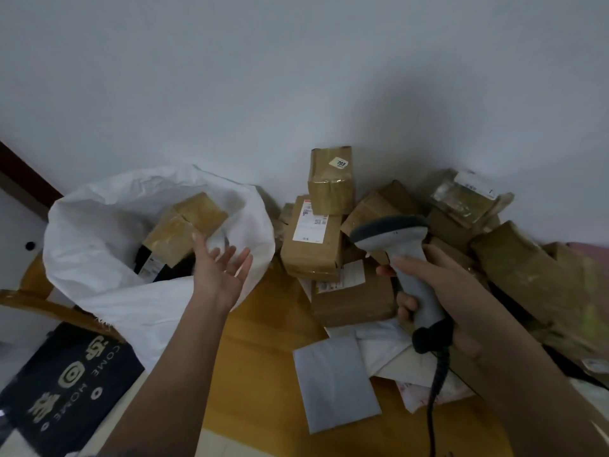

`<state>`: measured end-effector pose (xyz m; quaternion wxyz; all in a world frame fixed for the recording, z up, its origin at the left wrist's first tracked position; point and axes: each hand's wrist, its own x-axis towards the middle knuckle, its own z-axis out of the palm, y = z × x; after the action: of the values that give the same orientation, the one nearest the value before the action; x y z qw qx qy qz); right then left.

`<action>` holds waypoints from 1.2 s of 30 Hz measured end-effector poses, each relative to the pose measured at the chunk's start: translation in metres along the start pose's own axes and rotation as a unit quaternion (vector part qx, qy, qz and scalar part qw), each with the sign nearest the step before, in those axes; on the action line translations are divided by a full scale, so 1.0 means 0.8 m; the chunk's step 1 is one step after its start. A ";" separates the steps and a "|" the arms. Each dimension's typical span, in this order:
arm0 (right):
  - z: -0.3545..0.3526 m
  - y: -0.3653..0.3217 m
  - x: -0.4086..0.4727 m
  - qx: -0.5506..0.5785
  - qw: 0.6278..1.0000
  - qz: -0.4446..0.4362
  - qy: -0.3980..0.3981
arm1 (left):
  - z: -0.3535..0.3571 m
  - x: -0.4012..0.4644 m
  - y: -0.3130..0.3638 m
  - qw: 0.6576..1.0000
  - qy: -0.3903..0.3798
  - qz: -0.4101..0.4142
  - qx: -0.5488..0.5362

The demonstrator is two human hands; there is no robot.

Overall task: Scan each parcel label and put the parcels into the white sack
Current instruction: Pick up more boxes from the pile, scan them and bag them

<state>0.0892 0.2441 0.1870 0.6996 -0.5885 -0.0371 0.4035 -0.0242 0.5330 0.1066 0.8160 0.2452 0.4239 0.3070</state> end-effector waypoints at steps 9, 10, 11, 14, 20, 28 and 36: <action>-0.008 -0.014 0.026 0.003 0.999 -0.014 0.051 | 0.054 0.019 -0.062 0.986 -0.011 -0.123 0.111; -0.011 -0.017 0.030 0.004 0.998 -0.018 0.052 | 0.063 0.020 -0.066 0.984 -0.018 -0.123 0.127; -0.014 -0.021 0.036 0.006 0.998 -0.022 0.053 | 0.072 0.021 -0.069 0.982 -0.027 -0.120 0.144; -0.022 -0.032 0.052 0.011 0.998 -0.044 0.051 | 0.104 0.027 -0.077 0.972 -0.047 -0.093 0.209; -0.043 -0.037 0.098 0.007 0.997 -0.060 0.052 | 0.180 0.070 -0.104 0.854 0.008 0.124 0.505; -0.074 -0.029 0.140 0.027 0.997 -0.034 0.060 | 0.248 0.113 -0.137 0.716 0.018 0.288 0.635; -0.090 -0.030 0.140 0.070 0.993 -0.039 0.082 | 0.242 0.116 -0.125 0.764 0.084 0.275 0.577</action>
<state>0.2153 0.2555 0.1379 0.7552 -0.5671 0.0261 0.3277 0.2096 0.5026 0.0913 0.3624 0.7492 0.5022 0.2349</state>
